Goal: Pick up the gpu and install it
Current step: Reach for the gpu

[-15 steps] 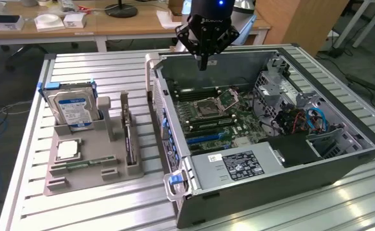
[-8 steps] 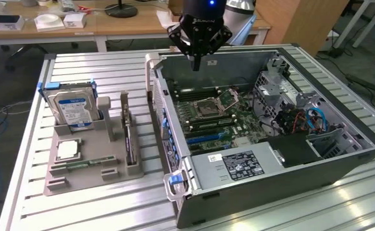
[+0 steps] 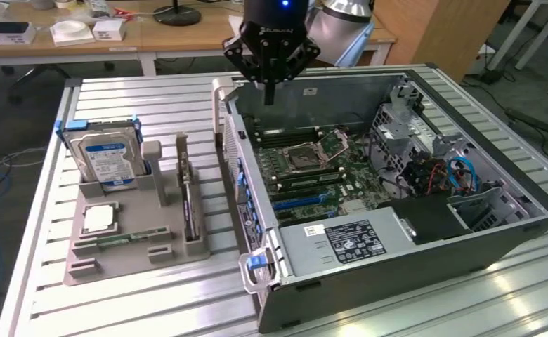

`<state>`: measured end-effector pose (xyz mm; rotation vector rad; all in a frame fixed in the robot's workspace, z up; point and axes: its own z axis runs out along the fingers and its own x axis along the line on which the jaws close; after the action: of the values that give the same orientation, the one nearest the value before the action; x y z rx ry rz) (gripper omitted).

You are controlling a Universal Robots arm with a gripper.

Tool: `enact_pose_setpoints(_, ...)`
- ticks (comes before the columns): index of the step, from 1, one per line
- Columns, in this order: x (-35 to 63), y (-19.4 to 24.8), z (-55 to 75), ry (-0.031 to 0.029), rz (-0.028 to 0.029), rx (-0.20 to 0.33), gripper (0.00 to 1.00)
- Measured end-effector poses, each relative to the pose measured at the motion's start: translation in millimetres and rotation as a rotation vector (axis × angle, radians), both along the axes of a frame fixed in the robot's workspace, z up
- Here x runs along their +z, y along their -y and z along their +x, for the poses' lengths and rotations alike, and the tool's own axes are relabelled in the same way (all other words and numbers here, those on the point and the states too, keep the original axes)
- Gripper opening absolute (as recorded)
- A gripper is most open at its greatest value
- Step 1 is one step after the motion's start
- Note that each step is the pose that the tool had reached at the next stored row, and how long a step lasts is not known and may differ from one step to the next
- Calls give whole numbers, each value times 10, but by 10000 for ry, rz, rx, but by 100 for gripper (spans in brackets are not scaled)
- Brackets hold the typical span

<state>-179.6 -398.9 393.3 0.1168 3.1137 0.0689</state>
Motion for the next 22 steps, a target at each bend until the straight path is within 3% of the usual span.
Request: enact_pose_setpoints(22,0,0,-807,0,-1,0,10)
